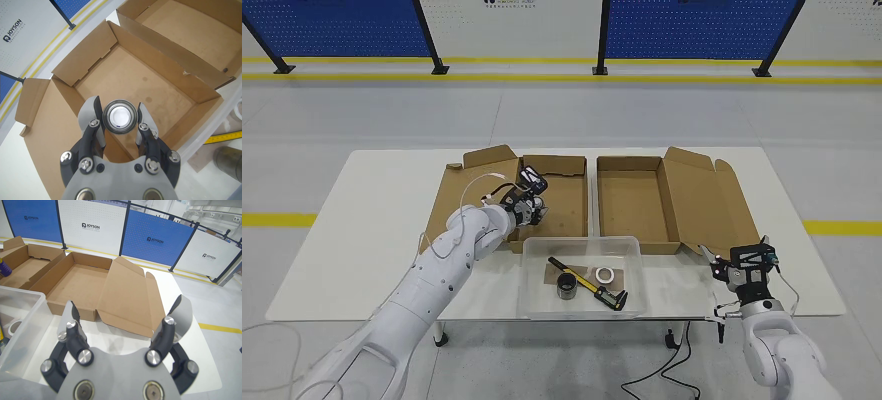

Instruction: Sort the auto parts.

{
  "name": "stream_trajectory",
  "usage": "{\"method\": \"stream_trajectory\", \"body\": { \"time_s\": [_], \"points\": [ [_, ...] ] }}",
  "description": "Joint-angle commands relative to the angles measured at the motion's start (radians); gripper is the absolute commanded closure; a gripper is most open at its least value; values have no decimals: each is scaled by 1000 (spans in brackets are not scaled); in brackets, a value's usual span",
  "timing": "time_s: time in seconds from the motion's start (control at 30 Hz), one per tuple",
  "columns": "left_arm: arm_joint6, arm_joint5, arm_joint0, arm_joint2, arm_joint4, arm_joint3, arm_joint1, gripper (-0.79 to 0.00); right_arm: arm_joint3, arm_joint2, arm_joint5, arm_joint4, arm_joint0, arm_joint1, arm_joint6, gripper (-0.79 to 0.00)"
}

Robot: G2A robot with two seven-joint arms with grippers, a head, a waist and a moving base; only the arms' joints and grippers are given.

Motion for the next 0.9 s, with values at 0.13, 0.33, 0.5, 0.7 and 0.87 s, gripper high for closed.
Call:
{"method": "stream_trajectory", "body": {
  "time_s": [0.13,0.33,0.5,0.7,0.87],
  "points": [
    [-5,-6,-3,3,-3,32,-10,-339,0,0,0,0,0,0,0,-785],
    [-30,-16,-10,-2,-20,48,-19,-785,0,0,0,0,0,0,0,-785],
    [-36,-18,-11,-9,-19,42,-22,-785,0,0,0,0,0,0,0,-785],
    [-56,-21,6,-35,-10,-23,-16,-785,0,0,0,0,0,0,0,-785],
    [-96,-34,80,-109,-46,-183,9,-785,0,0,0,0,0,0,0,-785]
  ]
}}
